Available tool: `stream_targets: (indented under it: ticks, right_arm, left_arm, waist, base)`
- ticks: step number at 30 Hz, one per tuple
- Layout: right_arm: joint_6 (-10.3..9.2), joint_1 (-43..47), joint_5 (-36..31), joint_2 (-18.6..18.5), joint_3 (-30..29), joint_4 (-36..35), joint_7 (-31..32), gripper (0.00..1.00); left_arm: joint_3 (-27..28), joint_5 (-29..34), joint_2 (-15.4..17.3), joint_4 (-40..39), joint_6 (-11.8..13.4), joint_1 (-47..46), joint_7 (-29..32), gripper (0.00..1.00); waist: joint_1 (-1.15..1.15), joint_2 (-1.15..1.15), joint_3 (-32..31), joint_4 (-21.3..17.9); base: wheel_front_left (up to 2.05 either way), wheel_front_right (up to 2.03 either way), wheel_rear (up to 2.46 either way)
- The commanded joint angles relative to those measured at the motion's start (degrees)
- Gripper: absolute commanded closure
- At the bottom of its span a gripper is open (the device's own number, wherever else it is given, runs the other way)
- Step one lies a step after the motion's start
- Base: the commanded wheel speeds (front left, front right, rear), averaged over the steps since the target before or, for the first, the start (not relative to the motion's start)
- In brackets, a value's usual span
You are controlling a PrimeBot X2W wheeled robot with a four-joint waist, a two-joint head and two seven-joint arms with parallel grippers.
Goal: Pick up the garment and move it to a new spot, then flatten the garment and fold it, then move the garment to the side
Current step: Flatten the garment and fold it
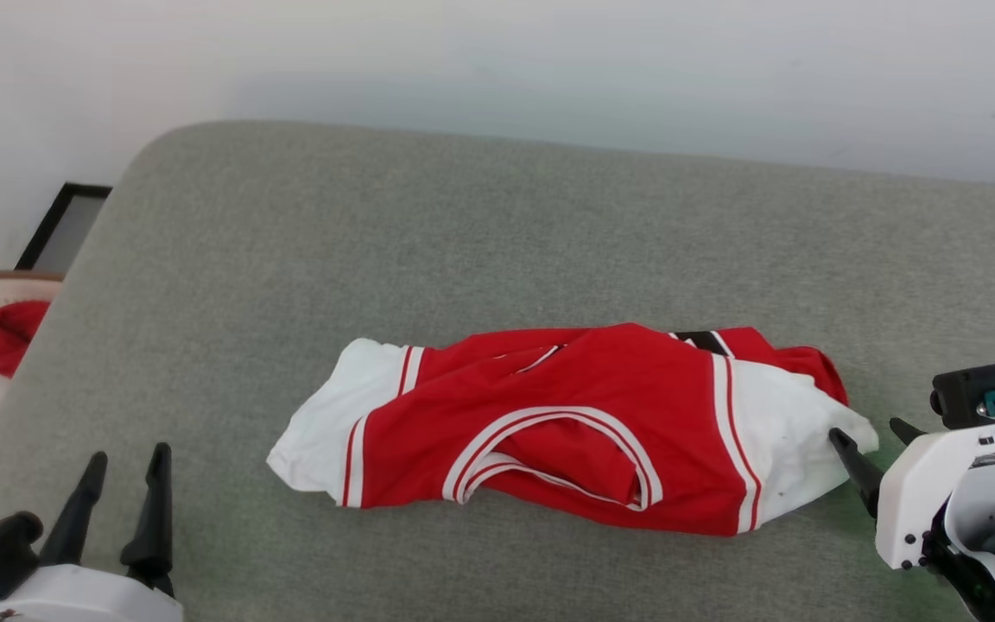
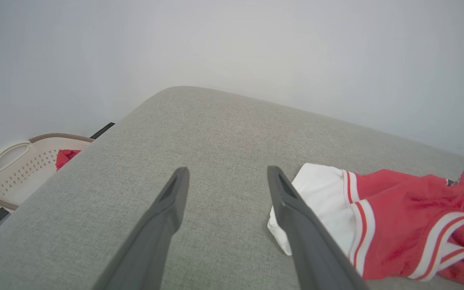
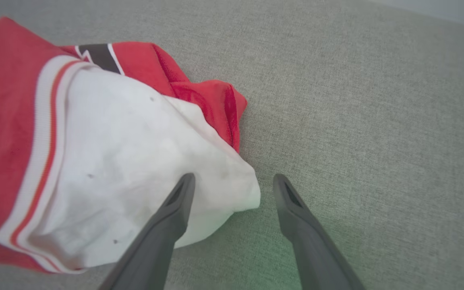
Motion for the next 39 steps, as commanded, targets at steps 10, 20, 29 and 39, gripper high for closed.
stream_targets:
  ticks: [10, 20, 29, 39]
  right_arm:
    - [-0.04, -3.8, 2.5, -1.0, 2.5, 5.3, 3.6, 0.59]
    - [-0.04, -3.7, 4.4, -3.5, 5.6, 3.0, 2.9, 1.00]
    - [-0.04, 0.6, 5.5, -6.3, 8.1, -6.8, 3.7, 1.00]
    - [-0.04, 8.8, 8.2, -10.5, 9.8, -14.1, 4.2, 1.00]
  left_arm:
    - [3.2, 2.7, -4.2, 2.2, -2.8, -1.2, -0.5, 0.00]
    - [6.2, 4.6, -6.2, 3.2, -4.4, -0.8, -0.5, 0.00]
    - [8.2, 5.1, -6.9, 2.9, -5.0, 0.8, -0.5, 0.00]
    - [9.9, 5.3, -7.7, 2.1, -5.2, 2.4, -0.5, 0.00]
  waist:
    - [0.00, 0.00, 2.6, 2.1]
    - [0.00, 0.00, 2.6, 1.4]
    - [0.00, 0.00, 1.7, -0.7]
    - [0.00, 0.00, 1.3, -3.3]
  base:
    - [0.00, 0.00, 0.00]
    - [0.00, 0.00, 0.00]
    - [0.00, 0.00, 0.00]
    - [0.00, 0.00, 0.00]
